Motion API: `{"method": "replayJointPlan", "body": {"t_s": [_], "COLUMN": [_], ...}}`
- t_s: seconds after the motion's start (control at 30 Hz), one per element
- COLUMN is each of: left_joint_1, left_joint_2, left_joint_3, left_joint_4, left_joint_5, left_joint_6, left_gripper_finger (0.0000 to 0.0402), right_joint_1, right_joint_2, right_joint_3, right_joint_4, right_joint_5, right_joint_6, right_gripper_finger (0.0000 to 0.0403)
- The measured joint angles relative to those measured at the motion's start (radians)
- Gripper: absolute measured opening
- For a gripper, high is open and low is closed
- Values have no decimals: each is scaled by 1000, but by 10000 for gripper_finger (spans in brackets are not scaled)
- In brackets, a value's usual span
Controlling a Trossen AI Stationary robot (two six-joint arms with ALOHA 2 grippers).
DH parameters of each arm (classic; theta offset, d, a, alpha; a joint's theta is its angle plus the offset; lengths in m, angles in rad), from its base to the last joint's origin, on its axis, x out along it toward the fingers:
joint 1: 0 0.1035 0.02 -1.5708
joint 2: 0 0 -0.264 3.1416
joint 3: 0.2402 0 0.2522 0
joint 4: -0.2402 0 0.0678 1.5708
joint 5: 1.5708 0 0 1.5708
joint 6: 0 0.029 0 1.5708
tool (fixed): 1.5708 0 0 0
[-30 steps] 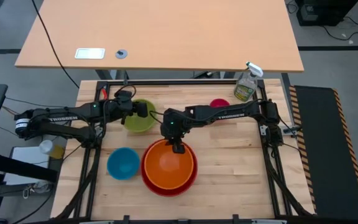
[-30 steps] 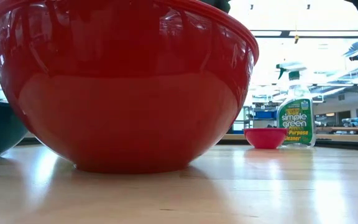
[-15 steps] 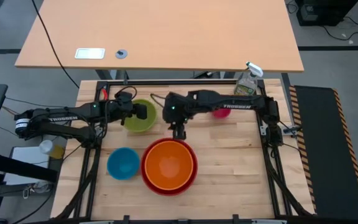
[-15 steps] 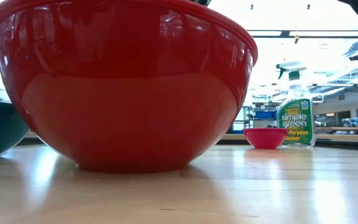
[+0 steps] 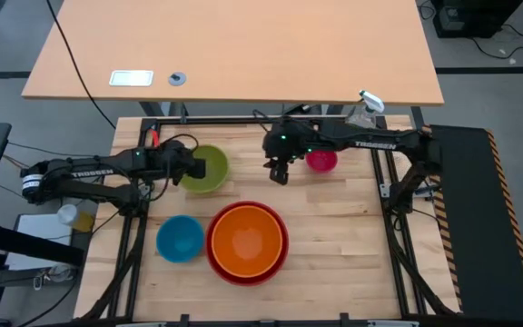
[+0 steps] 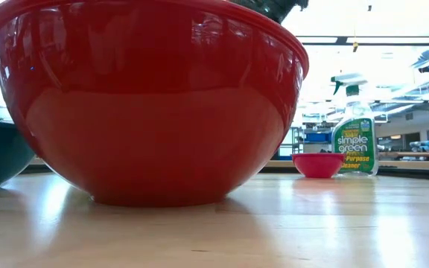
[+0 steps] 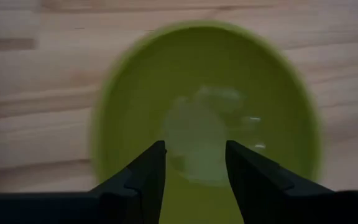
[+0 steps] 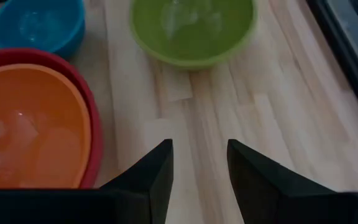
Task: Nest bowls inside each other
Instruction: Stack the green bowl on top of the orange bowl
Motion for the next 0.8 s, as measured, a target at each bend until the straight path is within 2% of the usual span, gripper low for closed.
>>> {"method": "replayJointPlan", "body": {"t_s": [0.1,0.23,0.53,0.67,0.8], "left_joint_1": [55,174,475,549,571], "left_joint_2": [0,0,23,67,132], "left_joint_3": [0,0,1,1,1], "left_joint_4": [-30,-27,-43,-29,-18], "left_joint_5": [0,23,168,282,355], "left_joint_6": [20,93,346,471,571], "left_gripper_finger": [159,156,156,156,156], "right_joint_1": [-11,-8,21,29,34], "right_joint_2": [-47,-82,-80,-80,-80], "right_joint_3": [-96,-161,-173,-172,-172], "right_joint_4": [79,154,224,244,246], "right_joint_5": [-31,-67,-77,-79,-79], "right_joint_6": [53,109,125,129,132], "right_gripper_finger": [158,158,158,158,158]}}
